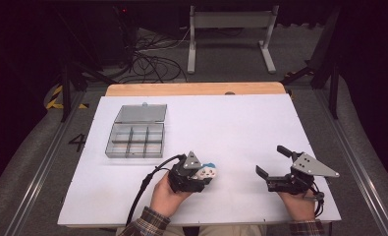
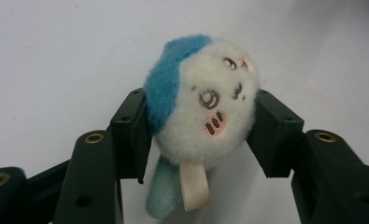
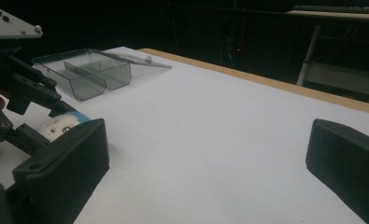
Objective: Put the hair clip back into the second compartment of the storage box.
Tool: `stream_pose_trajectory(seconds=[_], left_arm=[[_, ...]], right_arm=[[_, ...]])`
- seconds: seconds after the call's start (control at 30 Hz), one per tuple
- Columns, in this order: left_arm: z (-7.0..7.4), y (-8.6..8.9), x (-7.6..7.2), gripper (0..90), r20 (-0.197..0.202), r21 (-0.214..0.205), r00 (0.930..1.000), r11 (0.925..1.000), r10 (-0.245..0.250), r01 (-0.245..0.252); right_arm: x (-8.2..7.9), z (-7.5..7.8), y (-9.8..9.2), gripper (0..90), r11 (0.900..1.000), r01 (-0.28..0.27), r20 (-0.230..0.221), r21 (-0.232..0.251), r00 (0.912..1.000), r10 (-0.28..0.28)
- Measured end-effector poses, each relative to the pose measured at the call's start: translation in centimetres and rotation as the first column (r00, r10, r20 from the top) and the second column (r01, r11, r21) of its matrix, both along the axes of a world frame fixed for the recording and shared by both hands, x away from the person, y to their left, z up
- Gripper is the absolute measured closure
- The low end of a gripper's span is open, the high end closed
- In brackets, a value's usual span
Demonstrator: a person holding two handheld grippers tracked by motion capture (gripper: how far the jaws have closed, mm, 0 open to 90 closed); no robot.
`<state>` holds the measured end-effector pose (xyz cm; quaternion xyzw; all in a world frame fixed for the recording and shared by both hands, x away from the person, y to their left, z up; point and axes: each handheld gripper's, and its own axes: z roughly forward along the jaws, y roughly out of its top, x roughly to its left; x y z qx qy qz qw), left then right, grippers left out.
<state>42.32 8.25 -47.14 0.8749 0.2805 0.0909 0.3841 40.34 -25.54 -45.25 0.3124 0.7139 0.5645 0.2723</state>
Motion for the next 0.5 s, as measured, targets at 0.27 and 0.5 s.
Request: stream_pose_trajectory(seconds=[0.27, 0.5], left_arm=[[0.5, 1.0, 0.1, 45.6, 0.017, 0.000, 0.9996, 0.9997, 0.023, -0.023], [1.1, 2.0, 0.2, 45.5, 0.025, -0.008, 0.9987, 0.9990, 0.044, -0.044]], right_arm=[[0.0, 0.0, 0.0, 0.2, 1.0000, 0.002, 0.000, 0.000, 1.0000, -0.002], [0.0, 0.0, 0.0, 0.3, 1.0000, 0.001, 0.000, -0.003, 1.0000, -0.001]])
